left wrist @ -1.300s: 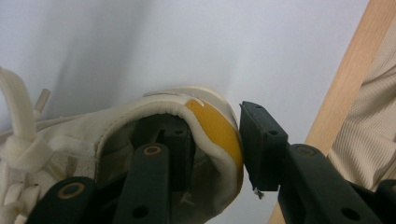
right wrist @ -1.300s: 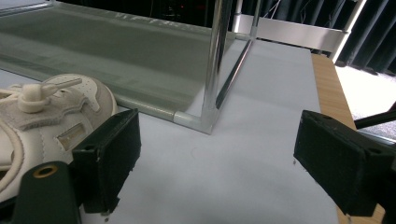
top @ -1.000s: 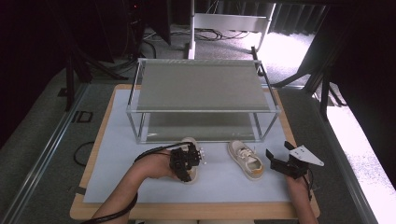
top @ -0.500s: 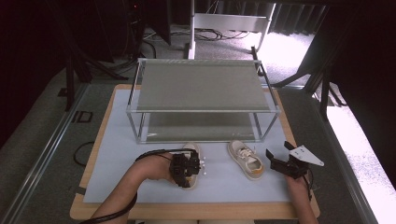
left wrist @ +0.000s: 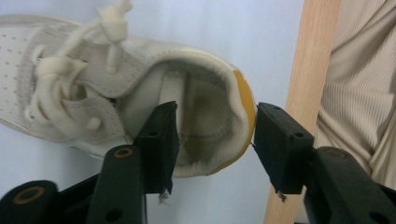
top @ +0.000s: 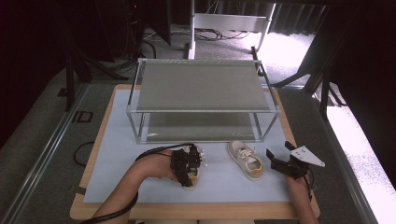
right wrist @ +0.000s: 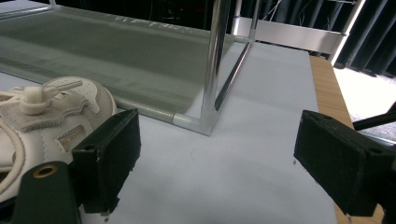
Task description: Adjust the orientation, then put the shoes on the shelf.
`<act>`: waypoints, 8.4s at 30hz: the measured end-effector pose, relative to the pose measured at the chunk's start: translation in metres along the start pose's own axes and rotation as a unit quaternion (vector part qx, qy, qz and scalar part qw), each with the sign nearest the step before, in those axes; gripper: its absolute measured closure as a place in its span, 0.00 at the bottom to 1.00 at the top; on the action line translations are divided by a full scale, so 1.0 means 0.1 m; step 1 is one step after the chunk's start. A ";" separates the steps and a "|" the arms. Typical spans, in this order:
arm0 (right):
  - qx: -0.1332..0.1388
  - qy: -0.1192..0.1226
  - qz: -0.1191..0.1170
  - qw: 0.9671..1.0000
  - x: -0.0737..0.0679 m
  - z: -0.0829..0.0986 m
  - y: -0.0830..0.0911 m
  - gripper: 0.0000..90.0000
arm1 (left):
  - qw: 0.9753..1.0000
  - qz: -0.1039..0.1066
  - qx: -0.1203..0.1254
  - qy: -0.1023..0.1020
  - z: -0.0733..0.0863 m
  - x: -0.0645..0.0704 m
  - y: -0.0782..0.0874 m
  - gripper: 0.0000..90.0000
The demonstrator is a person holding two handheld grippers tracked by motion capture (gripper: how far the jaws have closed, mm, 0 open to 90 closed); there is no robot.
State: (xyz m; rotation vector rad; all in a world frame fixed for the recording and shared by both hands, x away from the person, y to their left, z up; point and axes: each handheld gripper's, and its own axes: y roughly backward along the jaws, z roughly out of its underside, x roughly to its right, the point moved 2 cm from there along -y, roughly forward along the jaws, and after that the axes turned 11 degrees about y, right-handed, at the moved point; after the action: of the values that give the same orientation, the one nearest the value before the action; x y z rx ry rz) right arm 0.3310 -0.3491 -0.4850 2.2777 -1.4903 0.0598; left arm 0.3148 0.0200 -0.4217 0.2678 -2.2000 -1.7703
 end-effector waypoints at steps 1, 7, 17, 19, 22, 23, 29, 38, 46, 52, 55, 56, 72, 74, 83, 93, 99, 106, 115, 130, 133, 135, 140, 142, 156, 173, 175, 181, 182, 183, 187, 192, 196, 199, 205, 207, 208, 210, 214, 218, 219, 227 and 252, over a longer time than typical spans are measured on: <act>0.001 0.000 0.000 1.000 0.00 0.00 0.00 0.16 | 1.000 0.004 0.004 0.007 0.00 0.00 0.00 0.49; -0.012 -0.007 -0.008 1.000 0.02 0.00 -0.03 0.16 | 0.999 0.017 0.013 0.025 0.01 0.04 0.00 0.35; -0.011 -0.029 -0.066 0.997 0.08 0.01 -0.05 0.14 | 1.000 0.016 0.014 0.012 0.02 0.05 0.00 0.30; -0.016 -0.041 -0.083 0.996 0.10 0.01 -0.05 0.14 | 1.000 0.016 0.013 0.011 0.02 0.05 0.00 0.30; -0.024 -0.042 -0.109 0.993 0.10 0.01 -0.05 0.14 | 1.000 0.017 0.011 0.008 0.01 0.05 0.00 0.30; -0.033 -0.029 -0.123 0.991 0.07 0.01 -0.05 0.13 | 1.000 0.019 0.012 0.010 0.01 0.05 0.00 0.29; -0.053 -0.007 -0.174 0.983 0.04 -0.01 -0.01 0.13 | 0.999 0.029 0.015 0.018 0.00 0.04 -0.01 0.27; -0.101 0.048 -0.225 0.968 0.08 -0.12 0.09 0.13 | 1.000 0.026 0.006 0.008 0.01 0.07 -0.03 0.18; -0.149 0.097 -0.264 0.948 0.07 -0.20 0.15 0.15 | 1.000 0.022 0.001 0.003 0.00 0.07 -0.03 0.18; -0.199 0.136 -0.273 0.931 0.07 -0.26 0.18 0.15 | 1.000 0.022 0.000 0.003 0.00 0.07 -0.03 0.18; -0.222 0.161 -0.275 0.921 0.06 -0.28 0.19 0.15 | 1.000 0.022 0.000 0.003 0.01 0.07 -0.03 0.18; -0.230 0.166 -0.277 0.918 0.05 -0.29 0.20 0.15 | 1.000 0.021 -0.001 0.003 0.01 0.07 -0.03 0.18; -0.343 0.261 -0.294 0.853 -0.01 -0.37 0.20 0.17 | 1.000 0.019 -0.007 0.003 -0.01 0.08 -0.03 0.18; -0.352 0.273 -0.301 0.843 -0.01 -0.38 0.19 0.20 | 1.000 0.019 -0.008 0.003 -0.01 0.08 -0.03 0.18; -0.349 0.289 -0.326 0.830 -0.04 -0.61 0.21 0.23 | 1.000 0.019 -0.011 0.006 -0.01 0.08 -0.03 0.18; -0.300 0.310 -0.356 0.829 -0.19 -0.89 0.23 0.27 | 1.000 0.018 -0.013 0.004 -0.02 0.08 -0.04 0.18; -0.263 0.333 -0.381 0.821 -0.35 -1.03 0.19 0.34 | 1.000 0.017 -0.015 0.002 -0.02 0.08 -0.03 0.18; -0.244 0.385 -0.407 0.791 -0.55 -1.12 0.11 0.50 | 1.000 0.018 -0.016 0.002 -0.02 0.08 -0.03 0.18; -0.285 0.437 -0.430 0.737 -0.73 -1.06 -0.05 0.67 | 1.000 0.019 -0.016 0.000 -0.03 0.08 -0.03 0.18; -0.315 0.444 -0.426 0.722 -0.89 -0.96 -0.15 0.82 | 1.000 0.016 -0.011 -0.004 -0.01 0.08 -0.04 0.18; -0.305 0.434 -0.429 0.731 -0.93 -0.99 -0.14 0.83 | 1.000 0.015 -0.011 -0.003 -0.01 0.08 -0.03 0.18; -0.294 0.429 -0.428 0.739 -0.97 -1.02 -0.14 0.85 | 1.000 0.015 -0.011 -0.003 -0.01 0.09 -0.04 0.18; -0.283 0.421 -0.427 0.748 -1.10 -1.11 -0.13 0.86 | 1.000 0.015 -0.012 -0.002 -0.01 0.09 -0.04 0.18; -0.291 0.422 -0.428 0.744 -1.16 -1.13 -0.13 0.86 | 1.000 0.014 -0.012 -0.002 -0.01 0.09 -0.04 0.18; -0.285 0.385 -0.464 0.745 -1.37 -1.11 -0.14 0.66 | 0.999 -0.024 0.018 -0.023 0.01 0.15 0.03 0.32; -0.267 0.426 -0.456 0.734 -1.33 -1.17 -0.15 0.83 | 0.998 -0.005 0.035 -0.045 0.00 0.11 -0.04 0.77; -0.259 0.414 -0.453 0.746 -1.30 -1.21 -0.16 0.83 | 0.998 -0.005 0.047 -0.048 -0.03 0.12 0.01 0.77; -0.248 0.402 -0.425 0.773 -1.27 -1.31 -0.21 0.83 | 0.992 -0.048 0.086 -0.084 -0.05 0.06 0.14 0.82; -0.246 0.399 -0.419 0.778 -1.27 -1.32 -0.23 0.83 | 0.990 -0.051 0.099 -0.084 -0.07 0.04 0.17 0.82; -0.243 0.397 -0.413 0.783 -1.26 -1.34 -0.25 0.83 | 0.989 -0.053 0.107 -0.092 -0.08 0.02 0.19 0.82; -0.225 0.381 -0.396 0.804 -1.23 -1.41 -0.33 0.83 | 0.982 -0.066 0.136 -0.117 -0.14 -0.13 0.20 0.84; -0.216 0.363 -0.376 0.825 -1.21 -1.48 -0.43 0.83 | 0.976 -0.060 0.168 -0.126 -0.23 -0.31 0.12 0.84; -0.219 0.342 -0.356 0.841 -1.18 -1.50 -0.59 0.83 | 0.975 -0.048 0.176 -0.130 -0.28 -0.47 0.06 0.84; -0.223 0.334 -0.345 0.848 -1.16 -1.50 -0.70 0.83 | 0.975 -0.046 0.178 -0.126 -0.32 -0.58 0.02 0.84; -0.226 0.337 -0.324 0.855 -1.23 -1.47 -0.93 0.83 | 0.974 -0.039 0.183 -0.130 -0.40 -0.76 -0.06 0.84; -0.226 0.333 -0.323 0.857 -1.24 -1.49 -0.99 0.83 | 0.975 -0.037 0.177 -0.127 -0.42 -0.82 -0.09 0.84; -0.230 0.335 -0.323 0.855 -1.25 -1.48 -1.01 0.83 | 0.976 -0.035 0.174 -0.123 -0.43 -0.85 -0.11 0.84; -0.233 0.340 -0.326 0.851 -1.27 -1.47 -1.04 0.83 | 0.975 -0.031 0.178 -0.127 -0.43 -0.89 -0.12 0.84; -0.229 0.341 -0.332 0.849 -1.30 -1.46 -1.10 0.83 | 0.974 -0.022 0.194 -0.117 -0.44 -0.96 -0.11 0.84; -0.228 0.338 -0.326 0.853 -1.34 -1.44 -1.11 0.82 | 0.972 -0.009 0.216 -0.090 -0.45 -0.94 -0.15 0.84; -0.226 0.339 -0.324 0.854 -1.35 -1.43 -1.12 0.82 | 0.972 -0.007 0.218 -0.085 -0.44 -0.94 -0.16 0.84; -0.203 0.316 -0.296 0.878 -1.28 -1.44 -1.06 0.65 | 0.967 -0.077 0.229 -0.079 -0.41 -0.96 -0.09 0.67; -0.147 0.240 -0.244 0.928 -1.18 -1.40 -0.64 0.86 | 0.944 -0.125 0.299 0.059 -0.21 -0.44 0.15 0.61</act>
State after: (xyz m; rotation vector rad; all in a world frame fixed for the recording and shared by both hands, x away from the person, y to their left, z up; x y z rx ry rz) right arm 0.3633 -0.1737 -0.4077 2.1153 -0.6189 0.2150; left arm 0.3639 0.0186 -0.4087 0.7945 -2.6493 -1.0940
